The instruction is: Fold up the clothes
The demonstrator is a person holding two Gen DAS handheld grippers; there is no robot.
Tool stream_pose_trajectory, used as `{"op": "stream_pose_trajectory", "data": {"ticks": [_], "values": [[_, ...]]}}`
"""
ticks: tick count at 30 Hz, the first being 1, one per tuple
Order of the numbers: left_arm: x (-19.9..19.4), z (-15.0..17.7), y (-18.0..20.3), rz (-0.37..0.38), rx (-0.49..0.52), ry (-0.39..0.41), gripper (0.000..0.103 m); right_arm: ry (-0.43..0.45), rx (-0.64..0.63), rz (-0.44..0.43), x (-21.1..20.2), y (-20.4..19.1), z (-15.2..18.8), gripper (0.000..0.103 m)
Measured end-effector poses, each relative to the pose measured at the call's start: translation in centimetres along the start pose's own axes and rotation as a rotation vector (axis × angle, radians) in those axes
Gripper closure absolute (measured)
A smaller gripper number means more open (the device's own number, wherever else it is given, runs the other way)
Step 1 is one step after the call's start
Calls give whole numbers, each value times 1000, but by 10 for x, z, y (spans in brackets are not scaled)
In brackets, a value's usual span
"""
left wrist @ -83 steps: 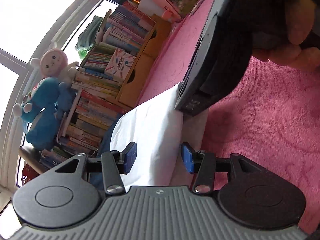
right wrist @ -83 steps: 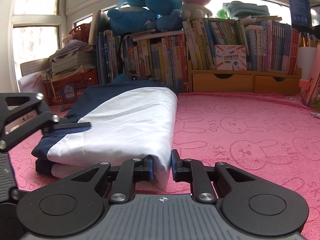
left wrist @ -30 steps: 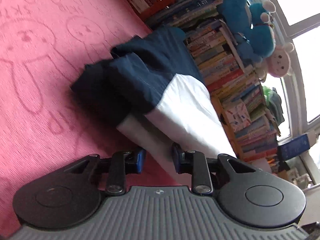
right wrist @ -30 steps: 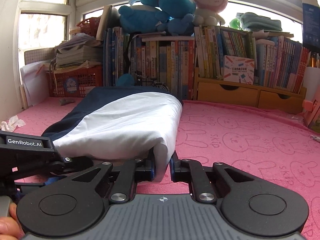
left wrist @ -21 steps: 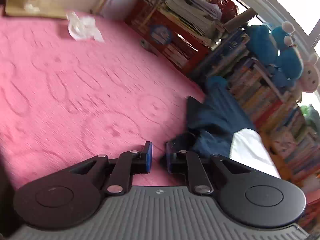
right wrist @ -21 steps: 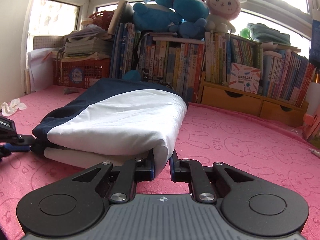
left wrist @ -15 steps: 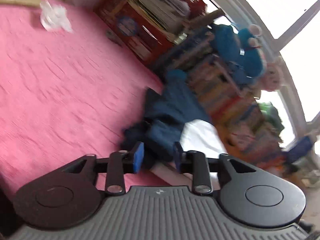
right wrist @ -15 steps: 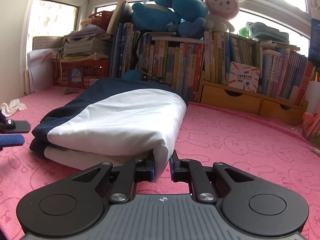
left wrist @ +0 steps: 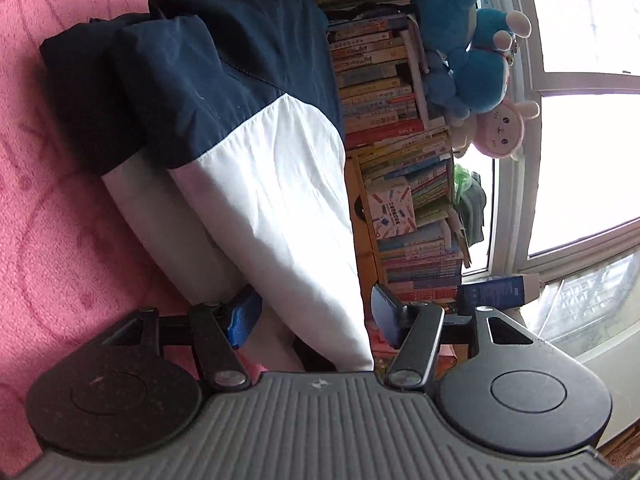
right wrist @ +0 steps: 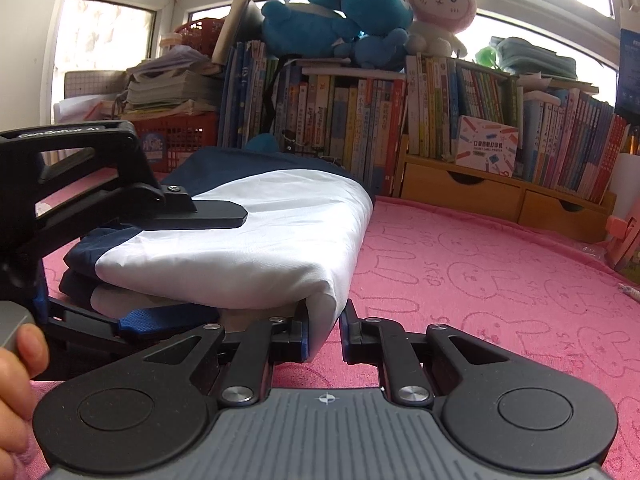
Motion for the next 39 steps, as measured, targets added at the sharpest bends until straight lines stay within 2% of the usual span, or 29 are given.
{"op": "stream_pose_trajectory", "data": {"ticks": [9,12,13,15,16,17,19,21,23,25,26,27,28,30,32,34,36,39], "values": [[1,-25,-6,-11,-21,182,43,-6,-20,18,0,-2,0,87],[3,-34,-6,-15,-53,195,41,-6,-36,24,0,-4,0,87],[1,-38,-4,-24,-33,203,44,-7,-45,27,0,-5,1,86],[-13,-46,4,-62,83,283,58,-10,-69,38,0,-5,2,84],[-22,-51,8,-95,164,332,70,-11,-79,42,0,-6,2,83],[-31,-54,9,-129,221,366,73,-12,-83,46,-1,-5,3,83],[-47,-60,10,-194,331,430,73,-18,-87,54,0,-5,3,83],[-45,-62,3,-151,270,376,69,-19,-97,59,2,-8,3,83],[-42,-64,-4,-109,210,322,47,-28,-109,63,4,-10,3,82],[-31,-65,-4,-92,185,294,44,-37,-122,68,7,-13,3,82],[-25,-66,-4,-108,191,292,49,-41,-128,70,8,-14,2,80],[-22,-66,-3,-138,212,300,62,-46,-135,72,9,-15,2,79],[-20,-66,1,-189,260,325,90,-48,-149,81,11,-17,1,79],[-27,-65,10,-203,355,377,95,-42,-185,94,12,-19,-1,78],[-39,-66,20,-212,460,428,96,-29,-240,125,13,-22,-3,68],[-47,-66,24,-245,550,452,96,-37,-256,131,14,-22,-1,68],[-49,-67,17,-278,561,427,95,-50,-257,128,15,-21,1,68],[-48,-71,-2,-314,526,372,94,-78,-227,110,17,-16,6,66]]}}
Point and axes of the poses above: each gripper's, at about its wrist camera, not at the fingertips, and x roughly the way its jaws point, y to its right, z to its underside, the point moved 5 cm from there along x, roughly the way its jaws point, and after that the axes turned 10 degrees about y, right-handed, at the moved point
